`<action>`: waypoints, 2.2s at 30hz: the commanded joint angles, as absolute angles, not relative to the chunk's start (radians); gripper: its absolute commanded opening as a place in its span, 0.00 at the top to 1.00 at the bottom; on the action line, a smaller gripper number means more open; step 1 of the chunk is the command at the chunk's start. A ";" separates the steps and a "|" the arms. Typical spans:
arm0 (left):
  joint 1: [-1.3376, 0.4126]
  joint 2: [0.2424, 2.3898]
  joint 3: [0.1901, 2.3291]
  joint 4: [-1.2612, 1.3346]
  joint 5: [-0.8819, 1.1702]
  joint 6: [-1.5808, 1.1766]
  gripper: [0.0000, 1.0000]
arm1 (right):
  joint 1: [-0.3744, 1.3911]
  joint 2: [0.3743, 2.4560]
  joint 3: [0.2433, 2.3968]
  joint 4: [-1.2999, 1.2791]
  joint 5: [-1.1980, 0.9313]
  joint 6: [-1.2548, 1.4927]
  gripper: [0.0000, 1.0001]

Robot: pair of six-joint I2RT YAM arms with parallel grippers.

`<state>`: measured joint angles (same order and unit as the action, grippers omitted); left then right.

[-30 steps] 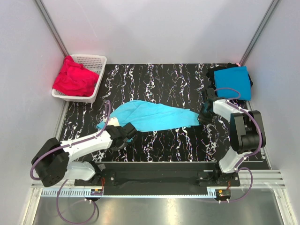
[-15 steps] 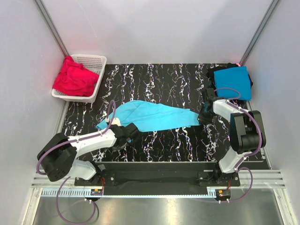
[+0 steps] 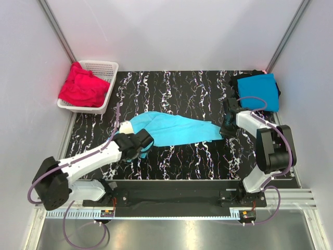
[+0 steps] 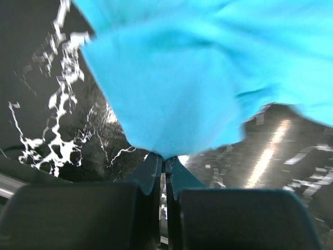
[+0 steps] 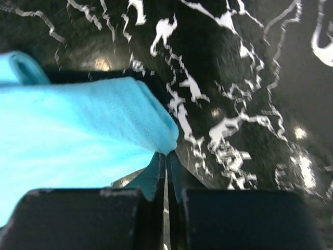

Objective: Fold and stack the t-shirts
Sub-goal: Flatten the tshirt out

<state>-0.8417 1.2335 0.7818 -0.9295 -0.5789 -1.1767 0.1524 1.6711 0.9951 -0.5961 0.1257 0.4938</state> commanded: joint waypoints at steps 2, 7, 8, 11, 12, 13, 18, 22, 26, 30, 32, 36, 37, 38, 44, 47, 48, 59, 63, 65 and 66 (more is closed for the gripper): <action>-0.845 1.163 0.931 -1.017 -0.701 -1.106 1.00 | 0.196 1.554 1.067 -0.682 0.235 0.483 1.00; -0.844 1.160 1.032 -1.091 -0.752 -1.083 1.00 | 0.219 1.457 1.112 -0.733 0.273 0.480 1.00; -0.844 1.163 1.055 -1.097 -0.756 -1.080 1.00 | 0.218 1.450 1.129 -0.753 0.273 0.479 1.00; -0.844 1.158 1.089 -1.143 -0.788 -1.095 1.00 | 0.224 1.422 1.163 -0.794 0.294 0.477 1.00; -0.844 1.152 1.095 -1.175 -0.801 -1.104 1.00 | 0.227 1.407 1.172 -0.808 0.311 0.474 1.00; -0.842 1.146 1.107 -1.201 -0.834 -1.117 1.00 | 0.230 1.398 1.181 -0.819 0.327 0.476 1.00; -0.830 1.094 1.209 -1.403 -0.949 -1.215 1.00 | 0.233 1.292 1.270 -0.932 0.440 0.456 1.00; -0.819 1.048 1.290 -1.454 -1.000 -1.180 1.00 | 0.233 1.224 1.362 -1.012 0.456 0.440 1.00; -0.819 1.025 1.359 -1.444 -1.000 -1.111 1.00 | 0.241 1.160 1.431 -1.064 0.437 0.442 1.00; -0.821 0.983 1.393 -1.355 -1.025 -0.997 1.00 | 0.255 1.073 1.479 -1.066 0.443 0.400 1.00; -0.821 0.959 1.425 -1.309 -1.049 -0.918 1.00 | 0.253 1.057 1.511 -1.065 0.446 0.373 1.00; -0.821 0.972 1.521 -1.220 -1.074 -0.810 1.00 | 0.258 1.045 1.571 -1.060 0.427 0.338 1.00; -0.821 0.992 1.543 -1.218 -1.081 -0.780 1.00 | 0.264 1.040 1.591 -1.049 0.417 0.319 1.00; -0.824 0.999 1.586 -1.209 -1.086 -0.766 1.00 | 0.271 1.032 1.598 -1.048 0.416 0.315 1.00; -0.834 1.003 1.707 -1.099 -1.134 -0.595 1.00 | 0.287 1.017 1.667 -1.054 0.416 0.247 1.00; -0.836 1.022 1.793 -1.051 -1.128 -0.499 1.00 | 0.288 1.035 1.726 -1.063 0.402 0.218 1.00; -0.836 1.029 1.810 -1.026 -1.109 -0.467 1.00 | 0.290 1.040 1.759 -1.062 0.393 0.206 1.00; -0.776 1.273 2.012 -0.695 -1.155 -0.012 1.00 | 0.293 1.316 1.995 -0.962 0.382 0.107 1.00; -0.715 1.345 2.106 -0.675 -1.097 0.028 1.00 | 0.314 1.382 2.101 -0.968 0.379 0.078 1.00; -0.712 1.365 2.154 -0.678 -1.103 0.051 1.00 | 0.331 1.378 2.124 -0.986 0.393 0.072 1.00; -0.712 1.359 2.158 -0.680 -1.100 0.049 1.00 | 0.342 1.368 2.132 -0.992 0.400 0.069 1.00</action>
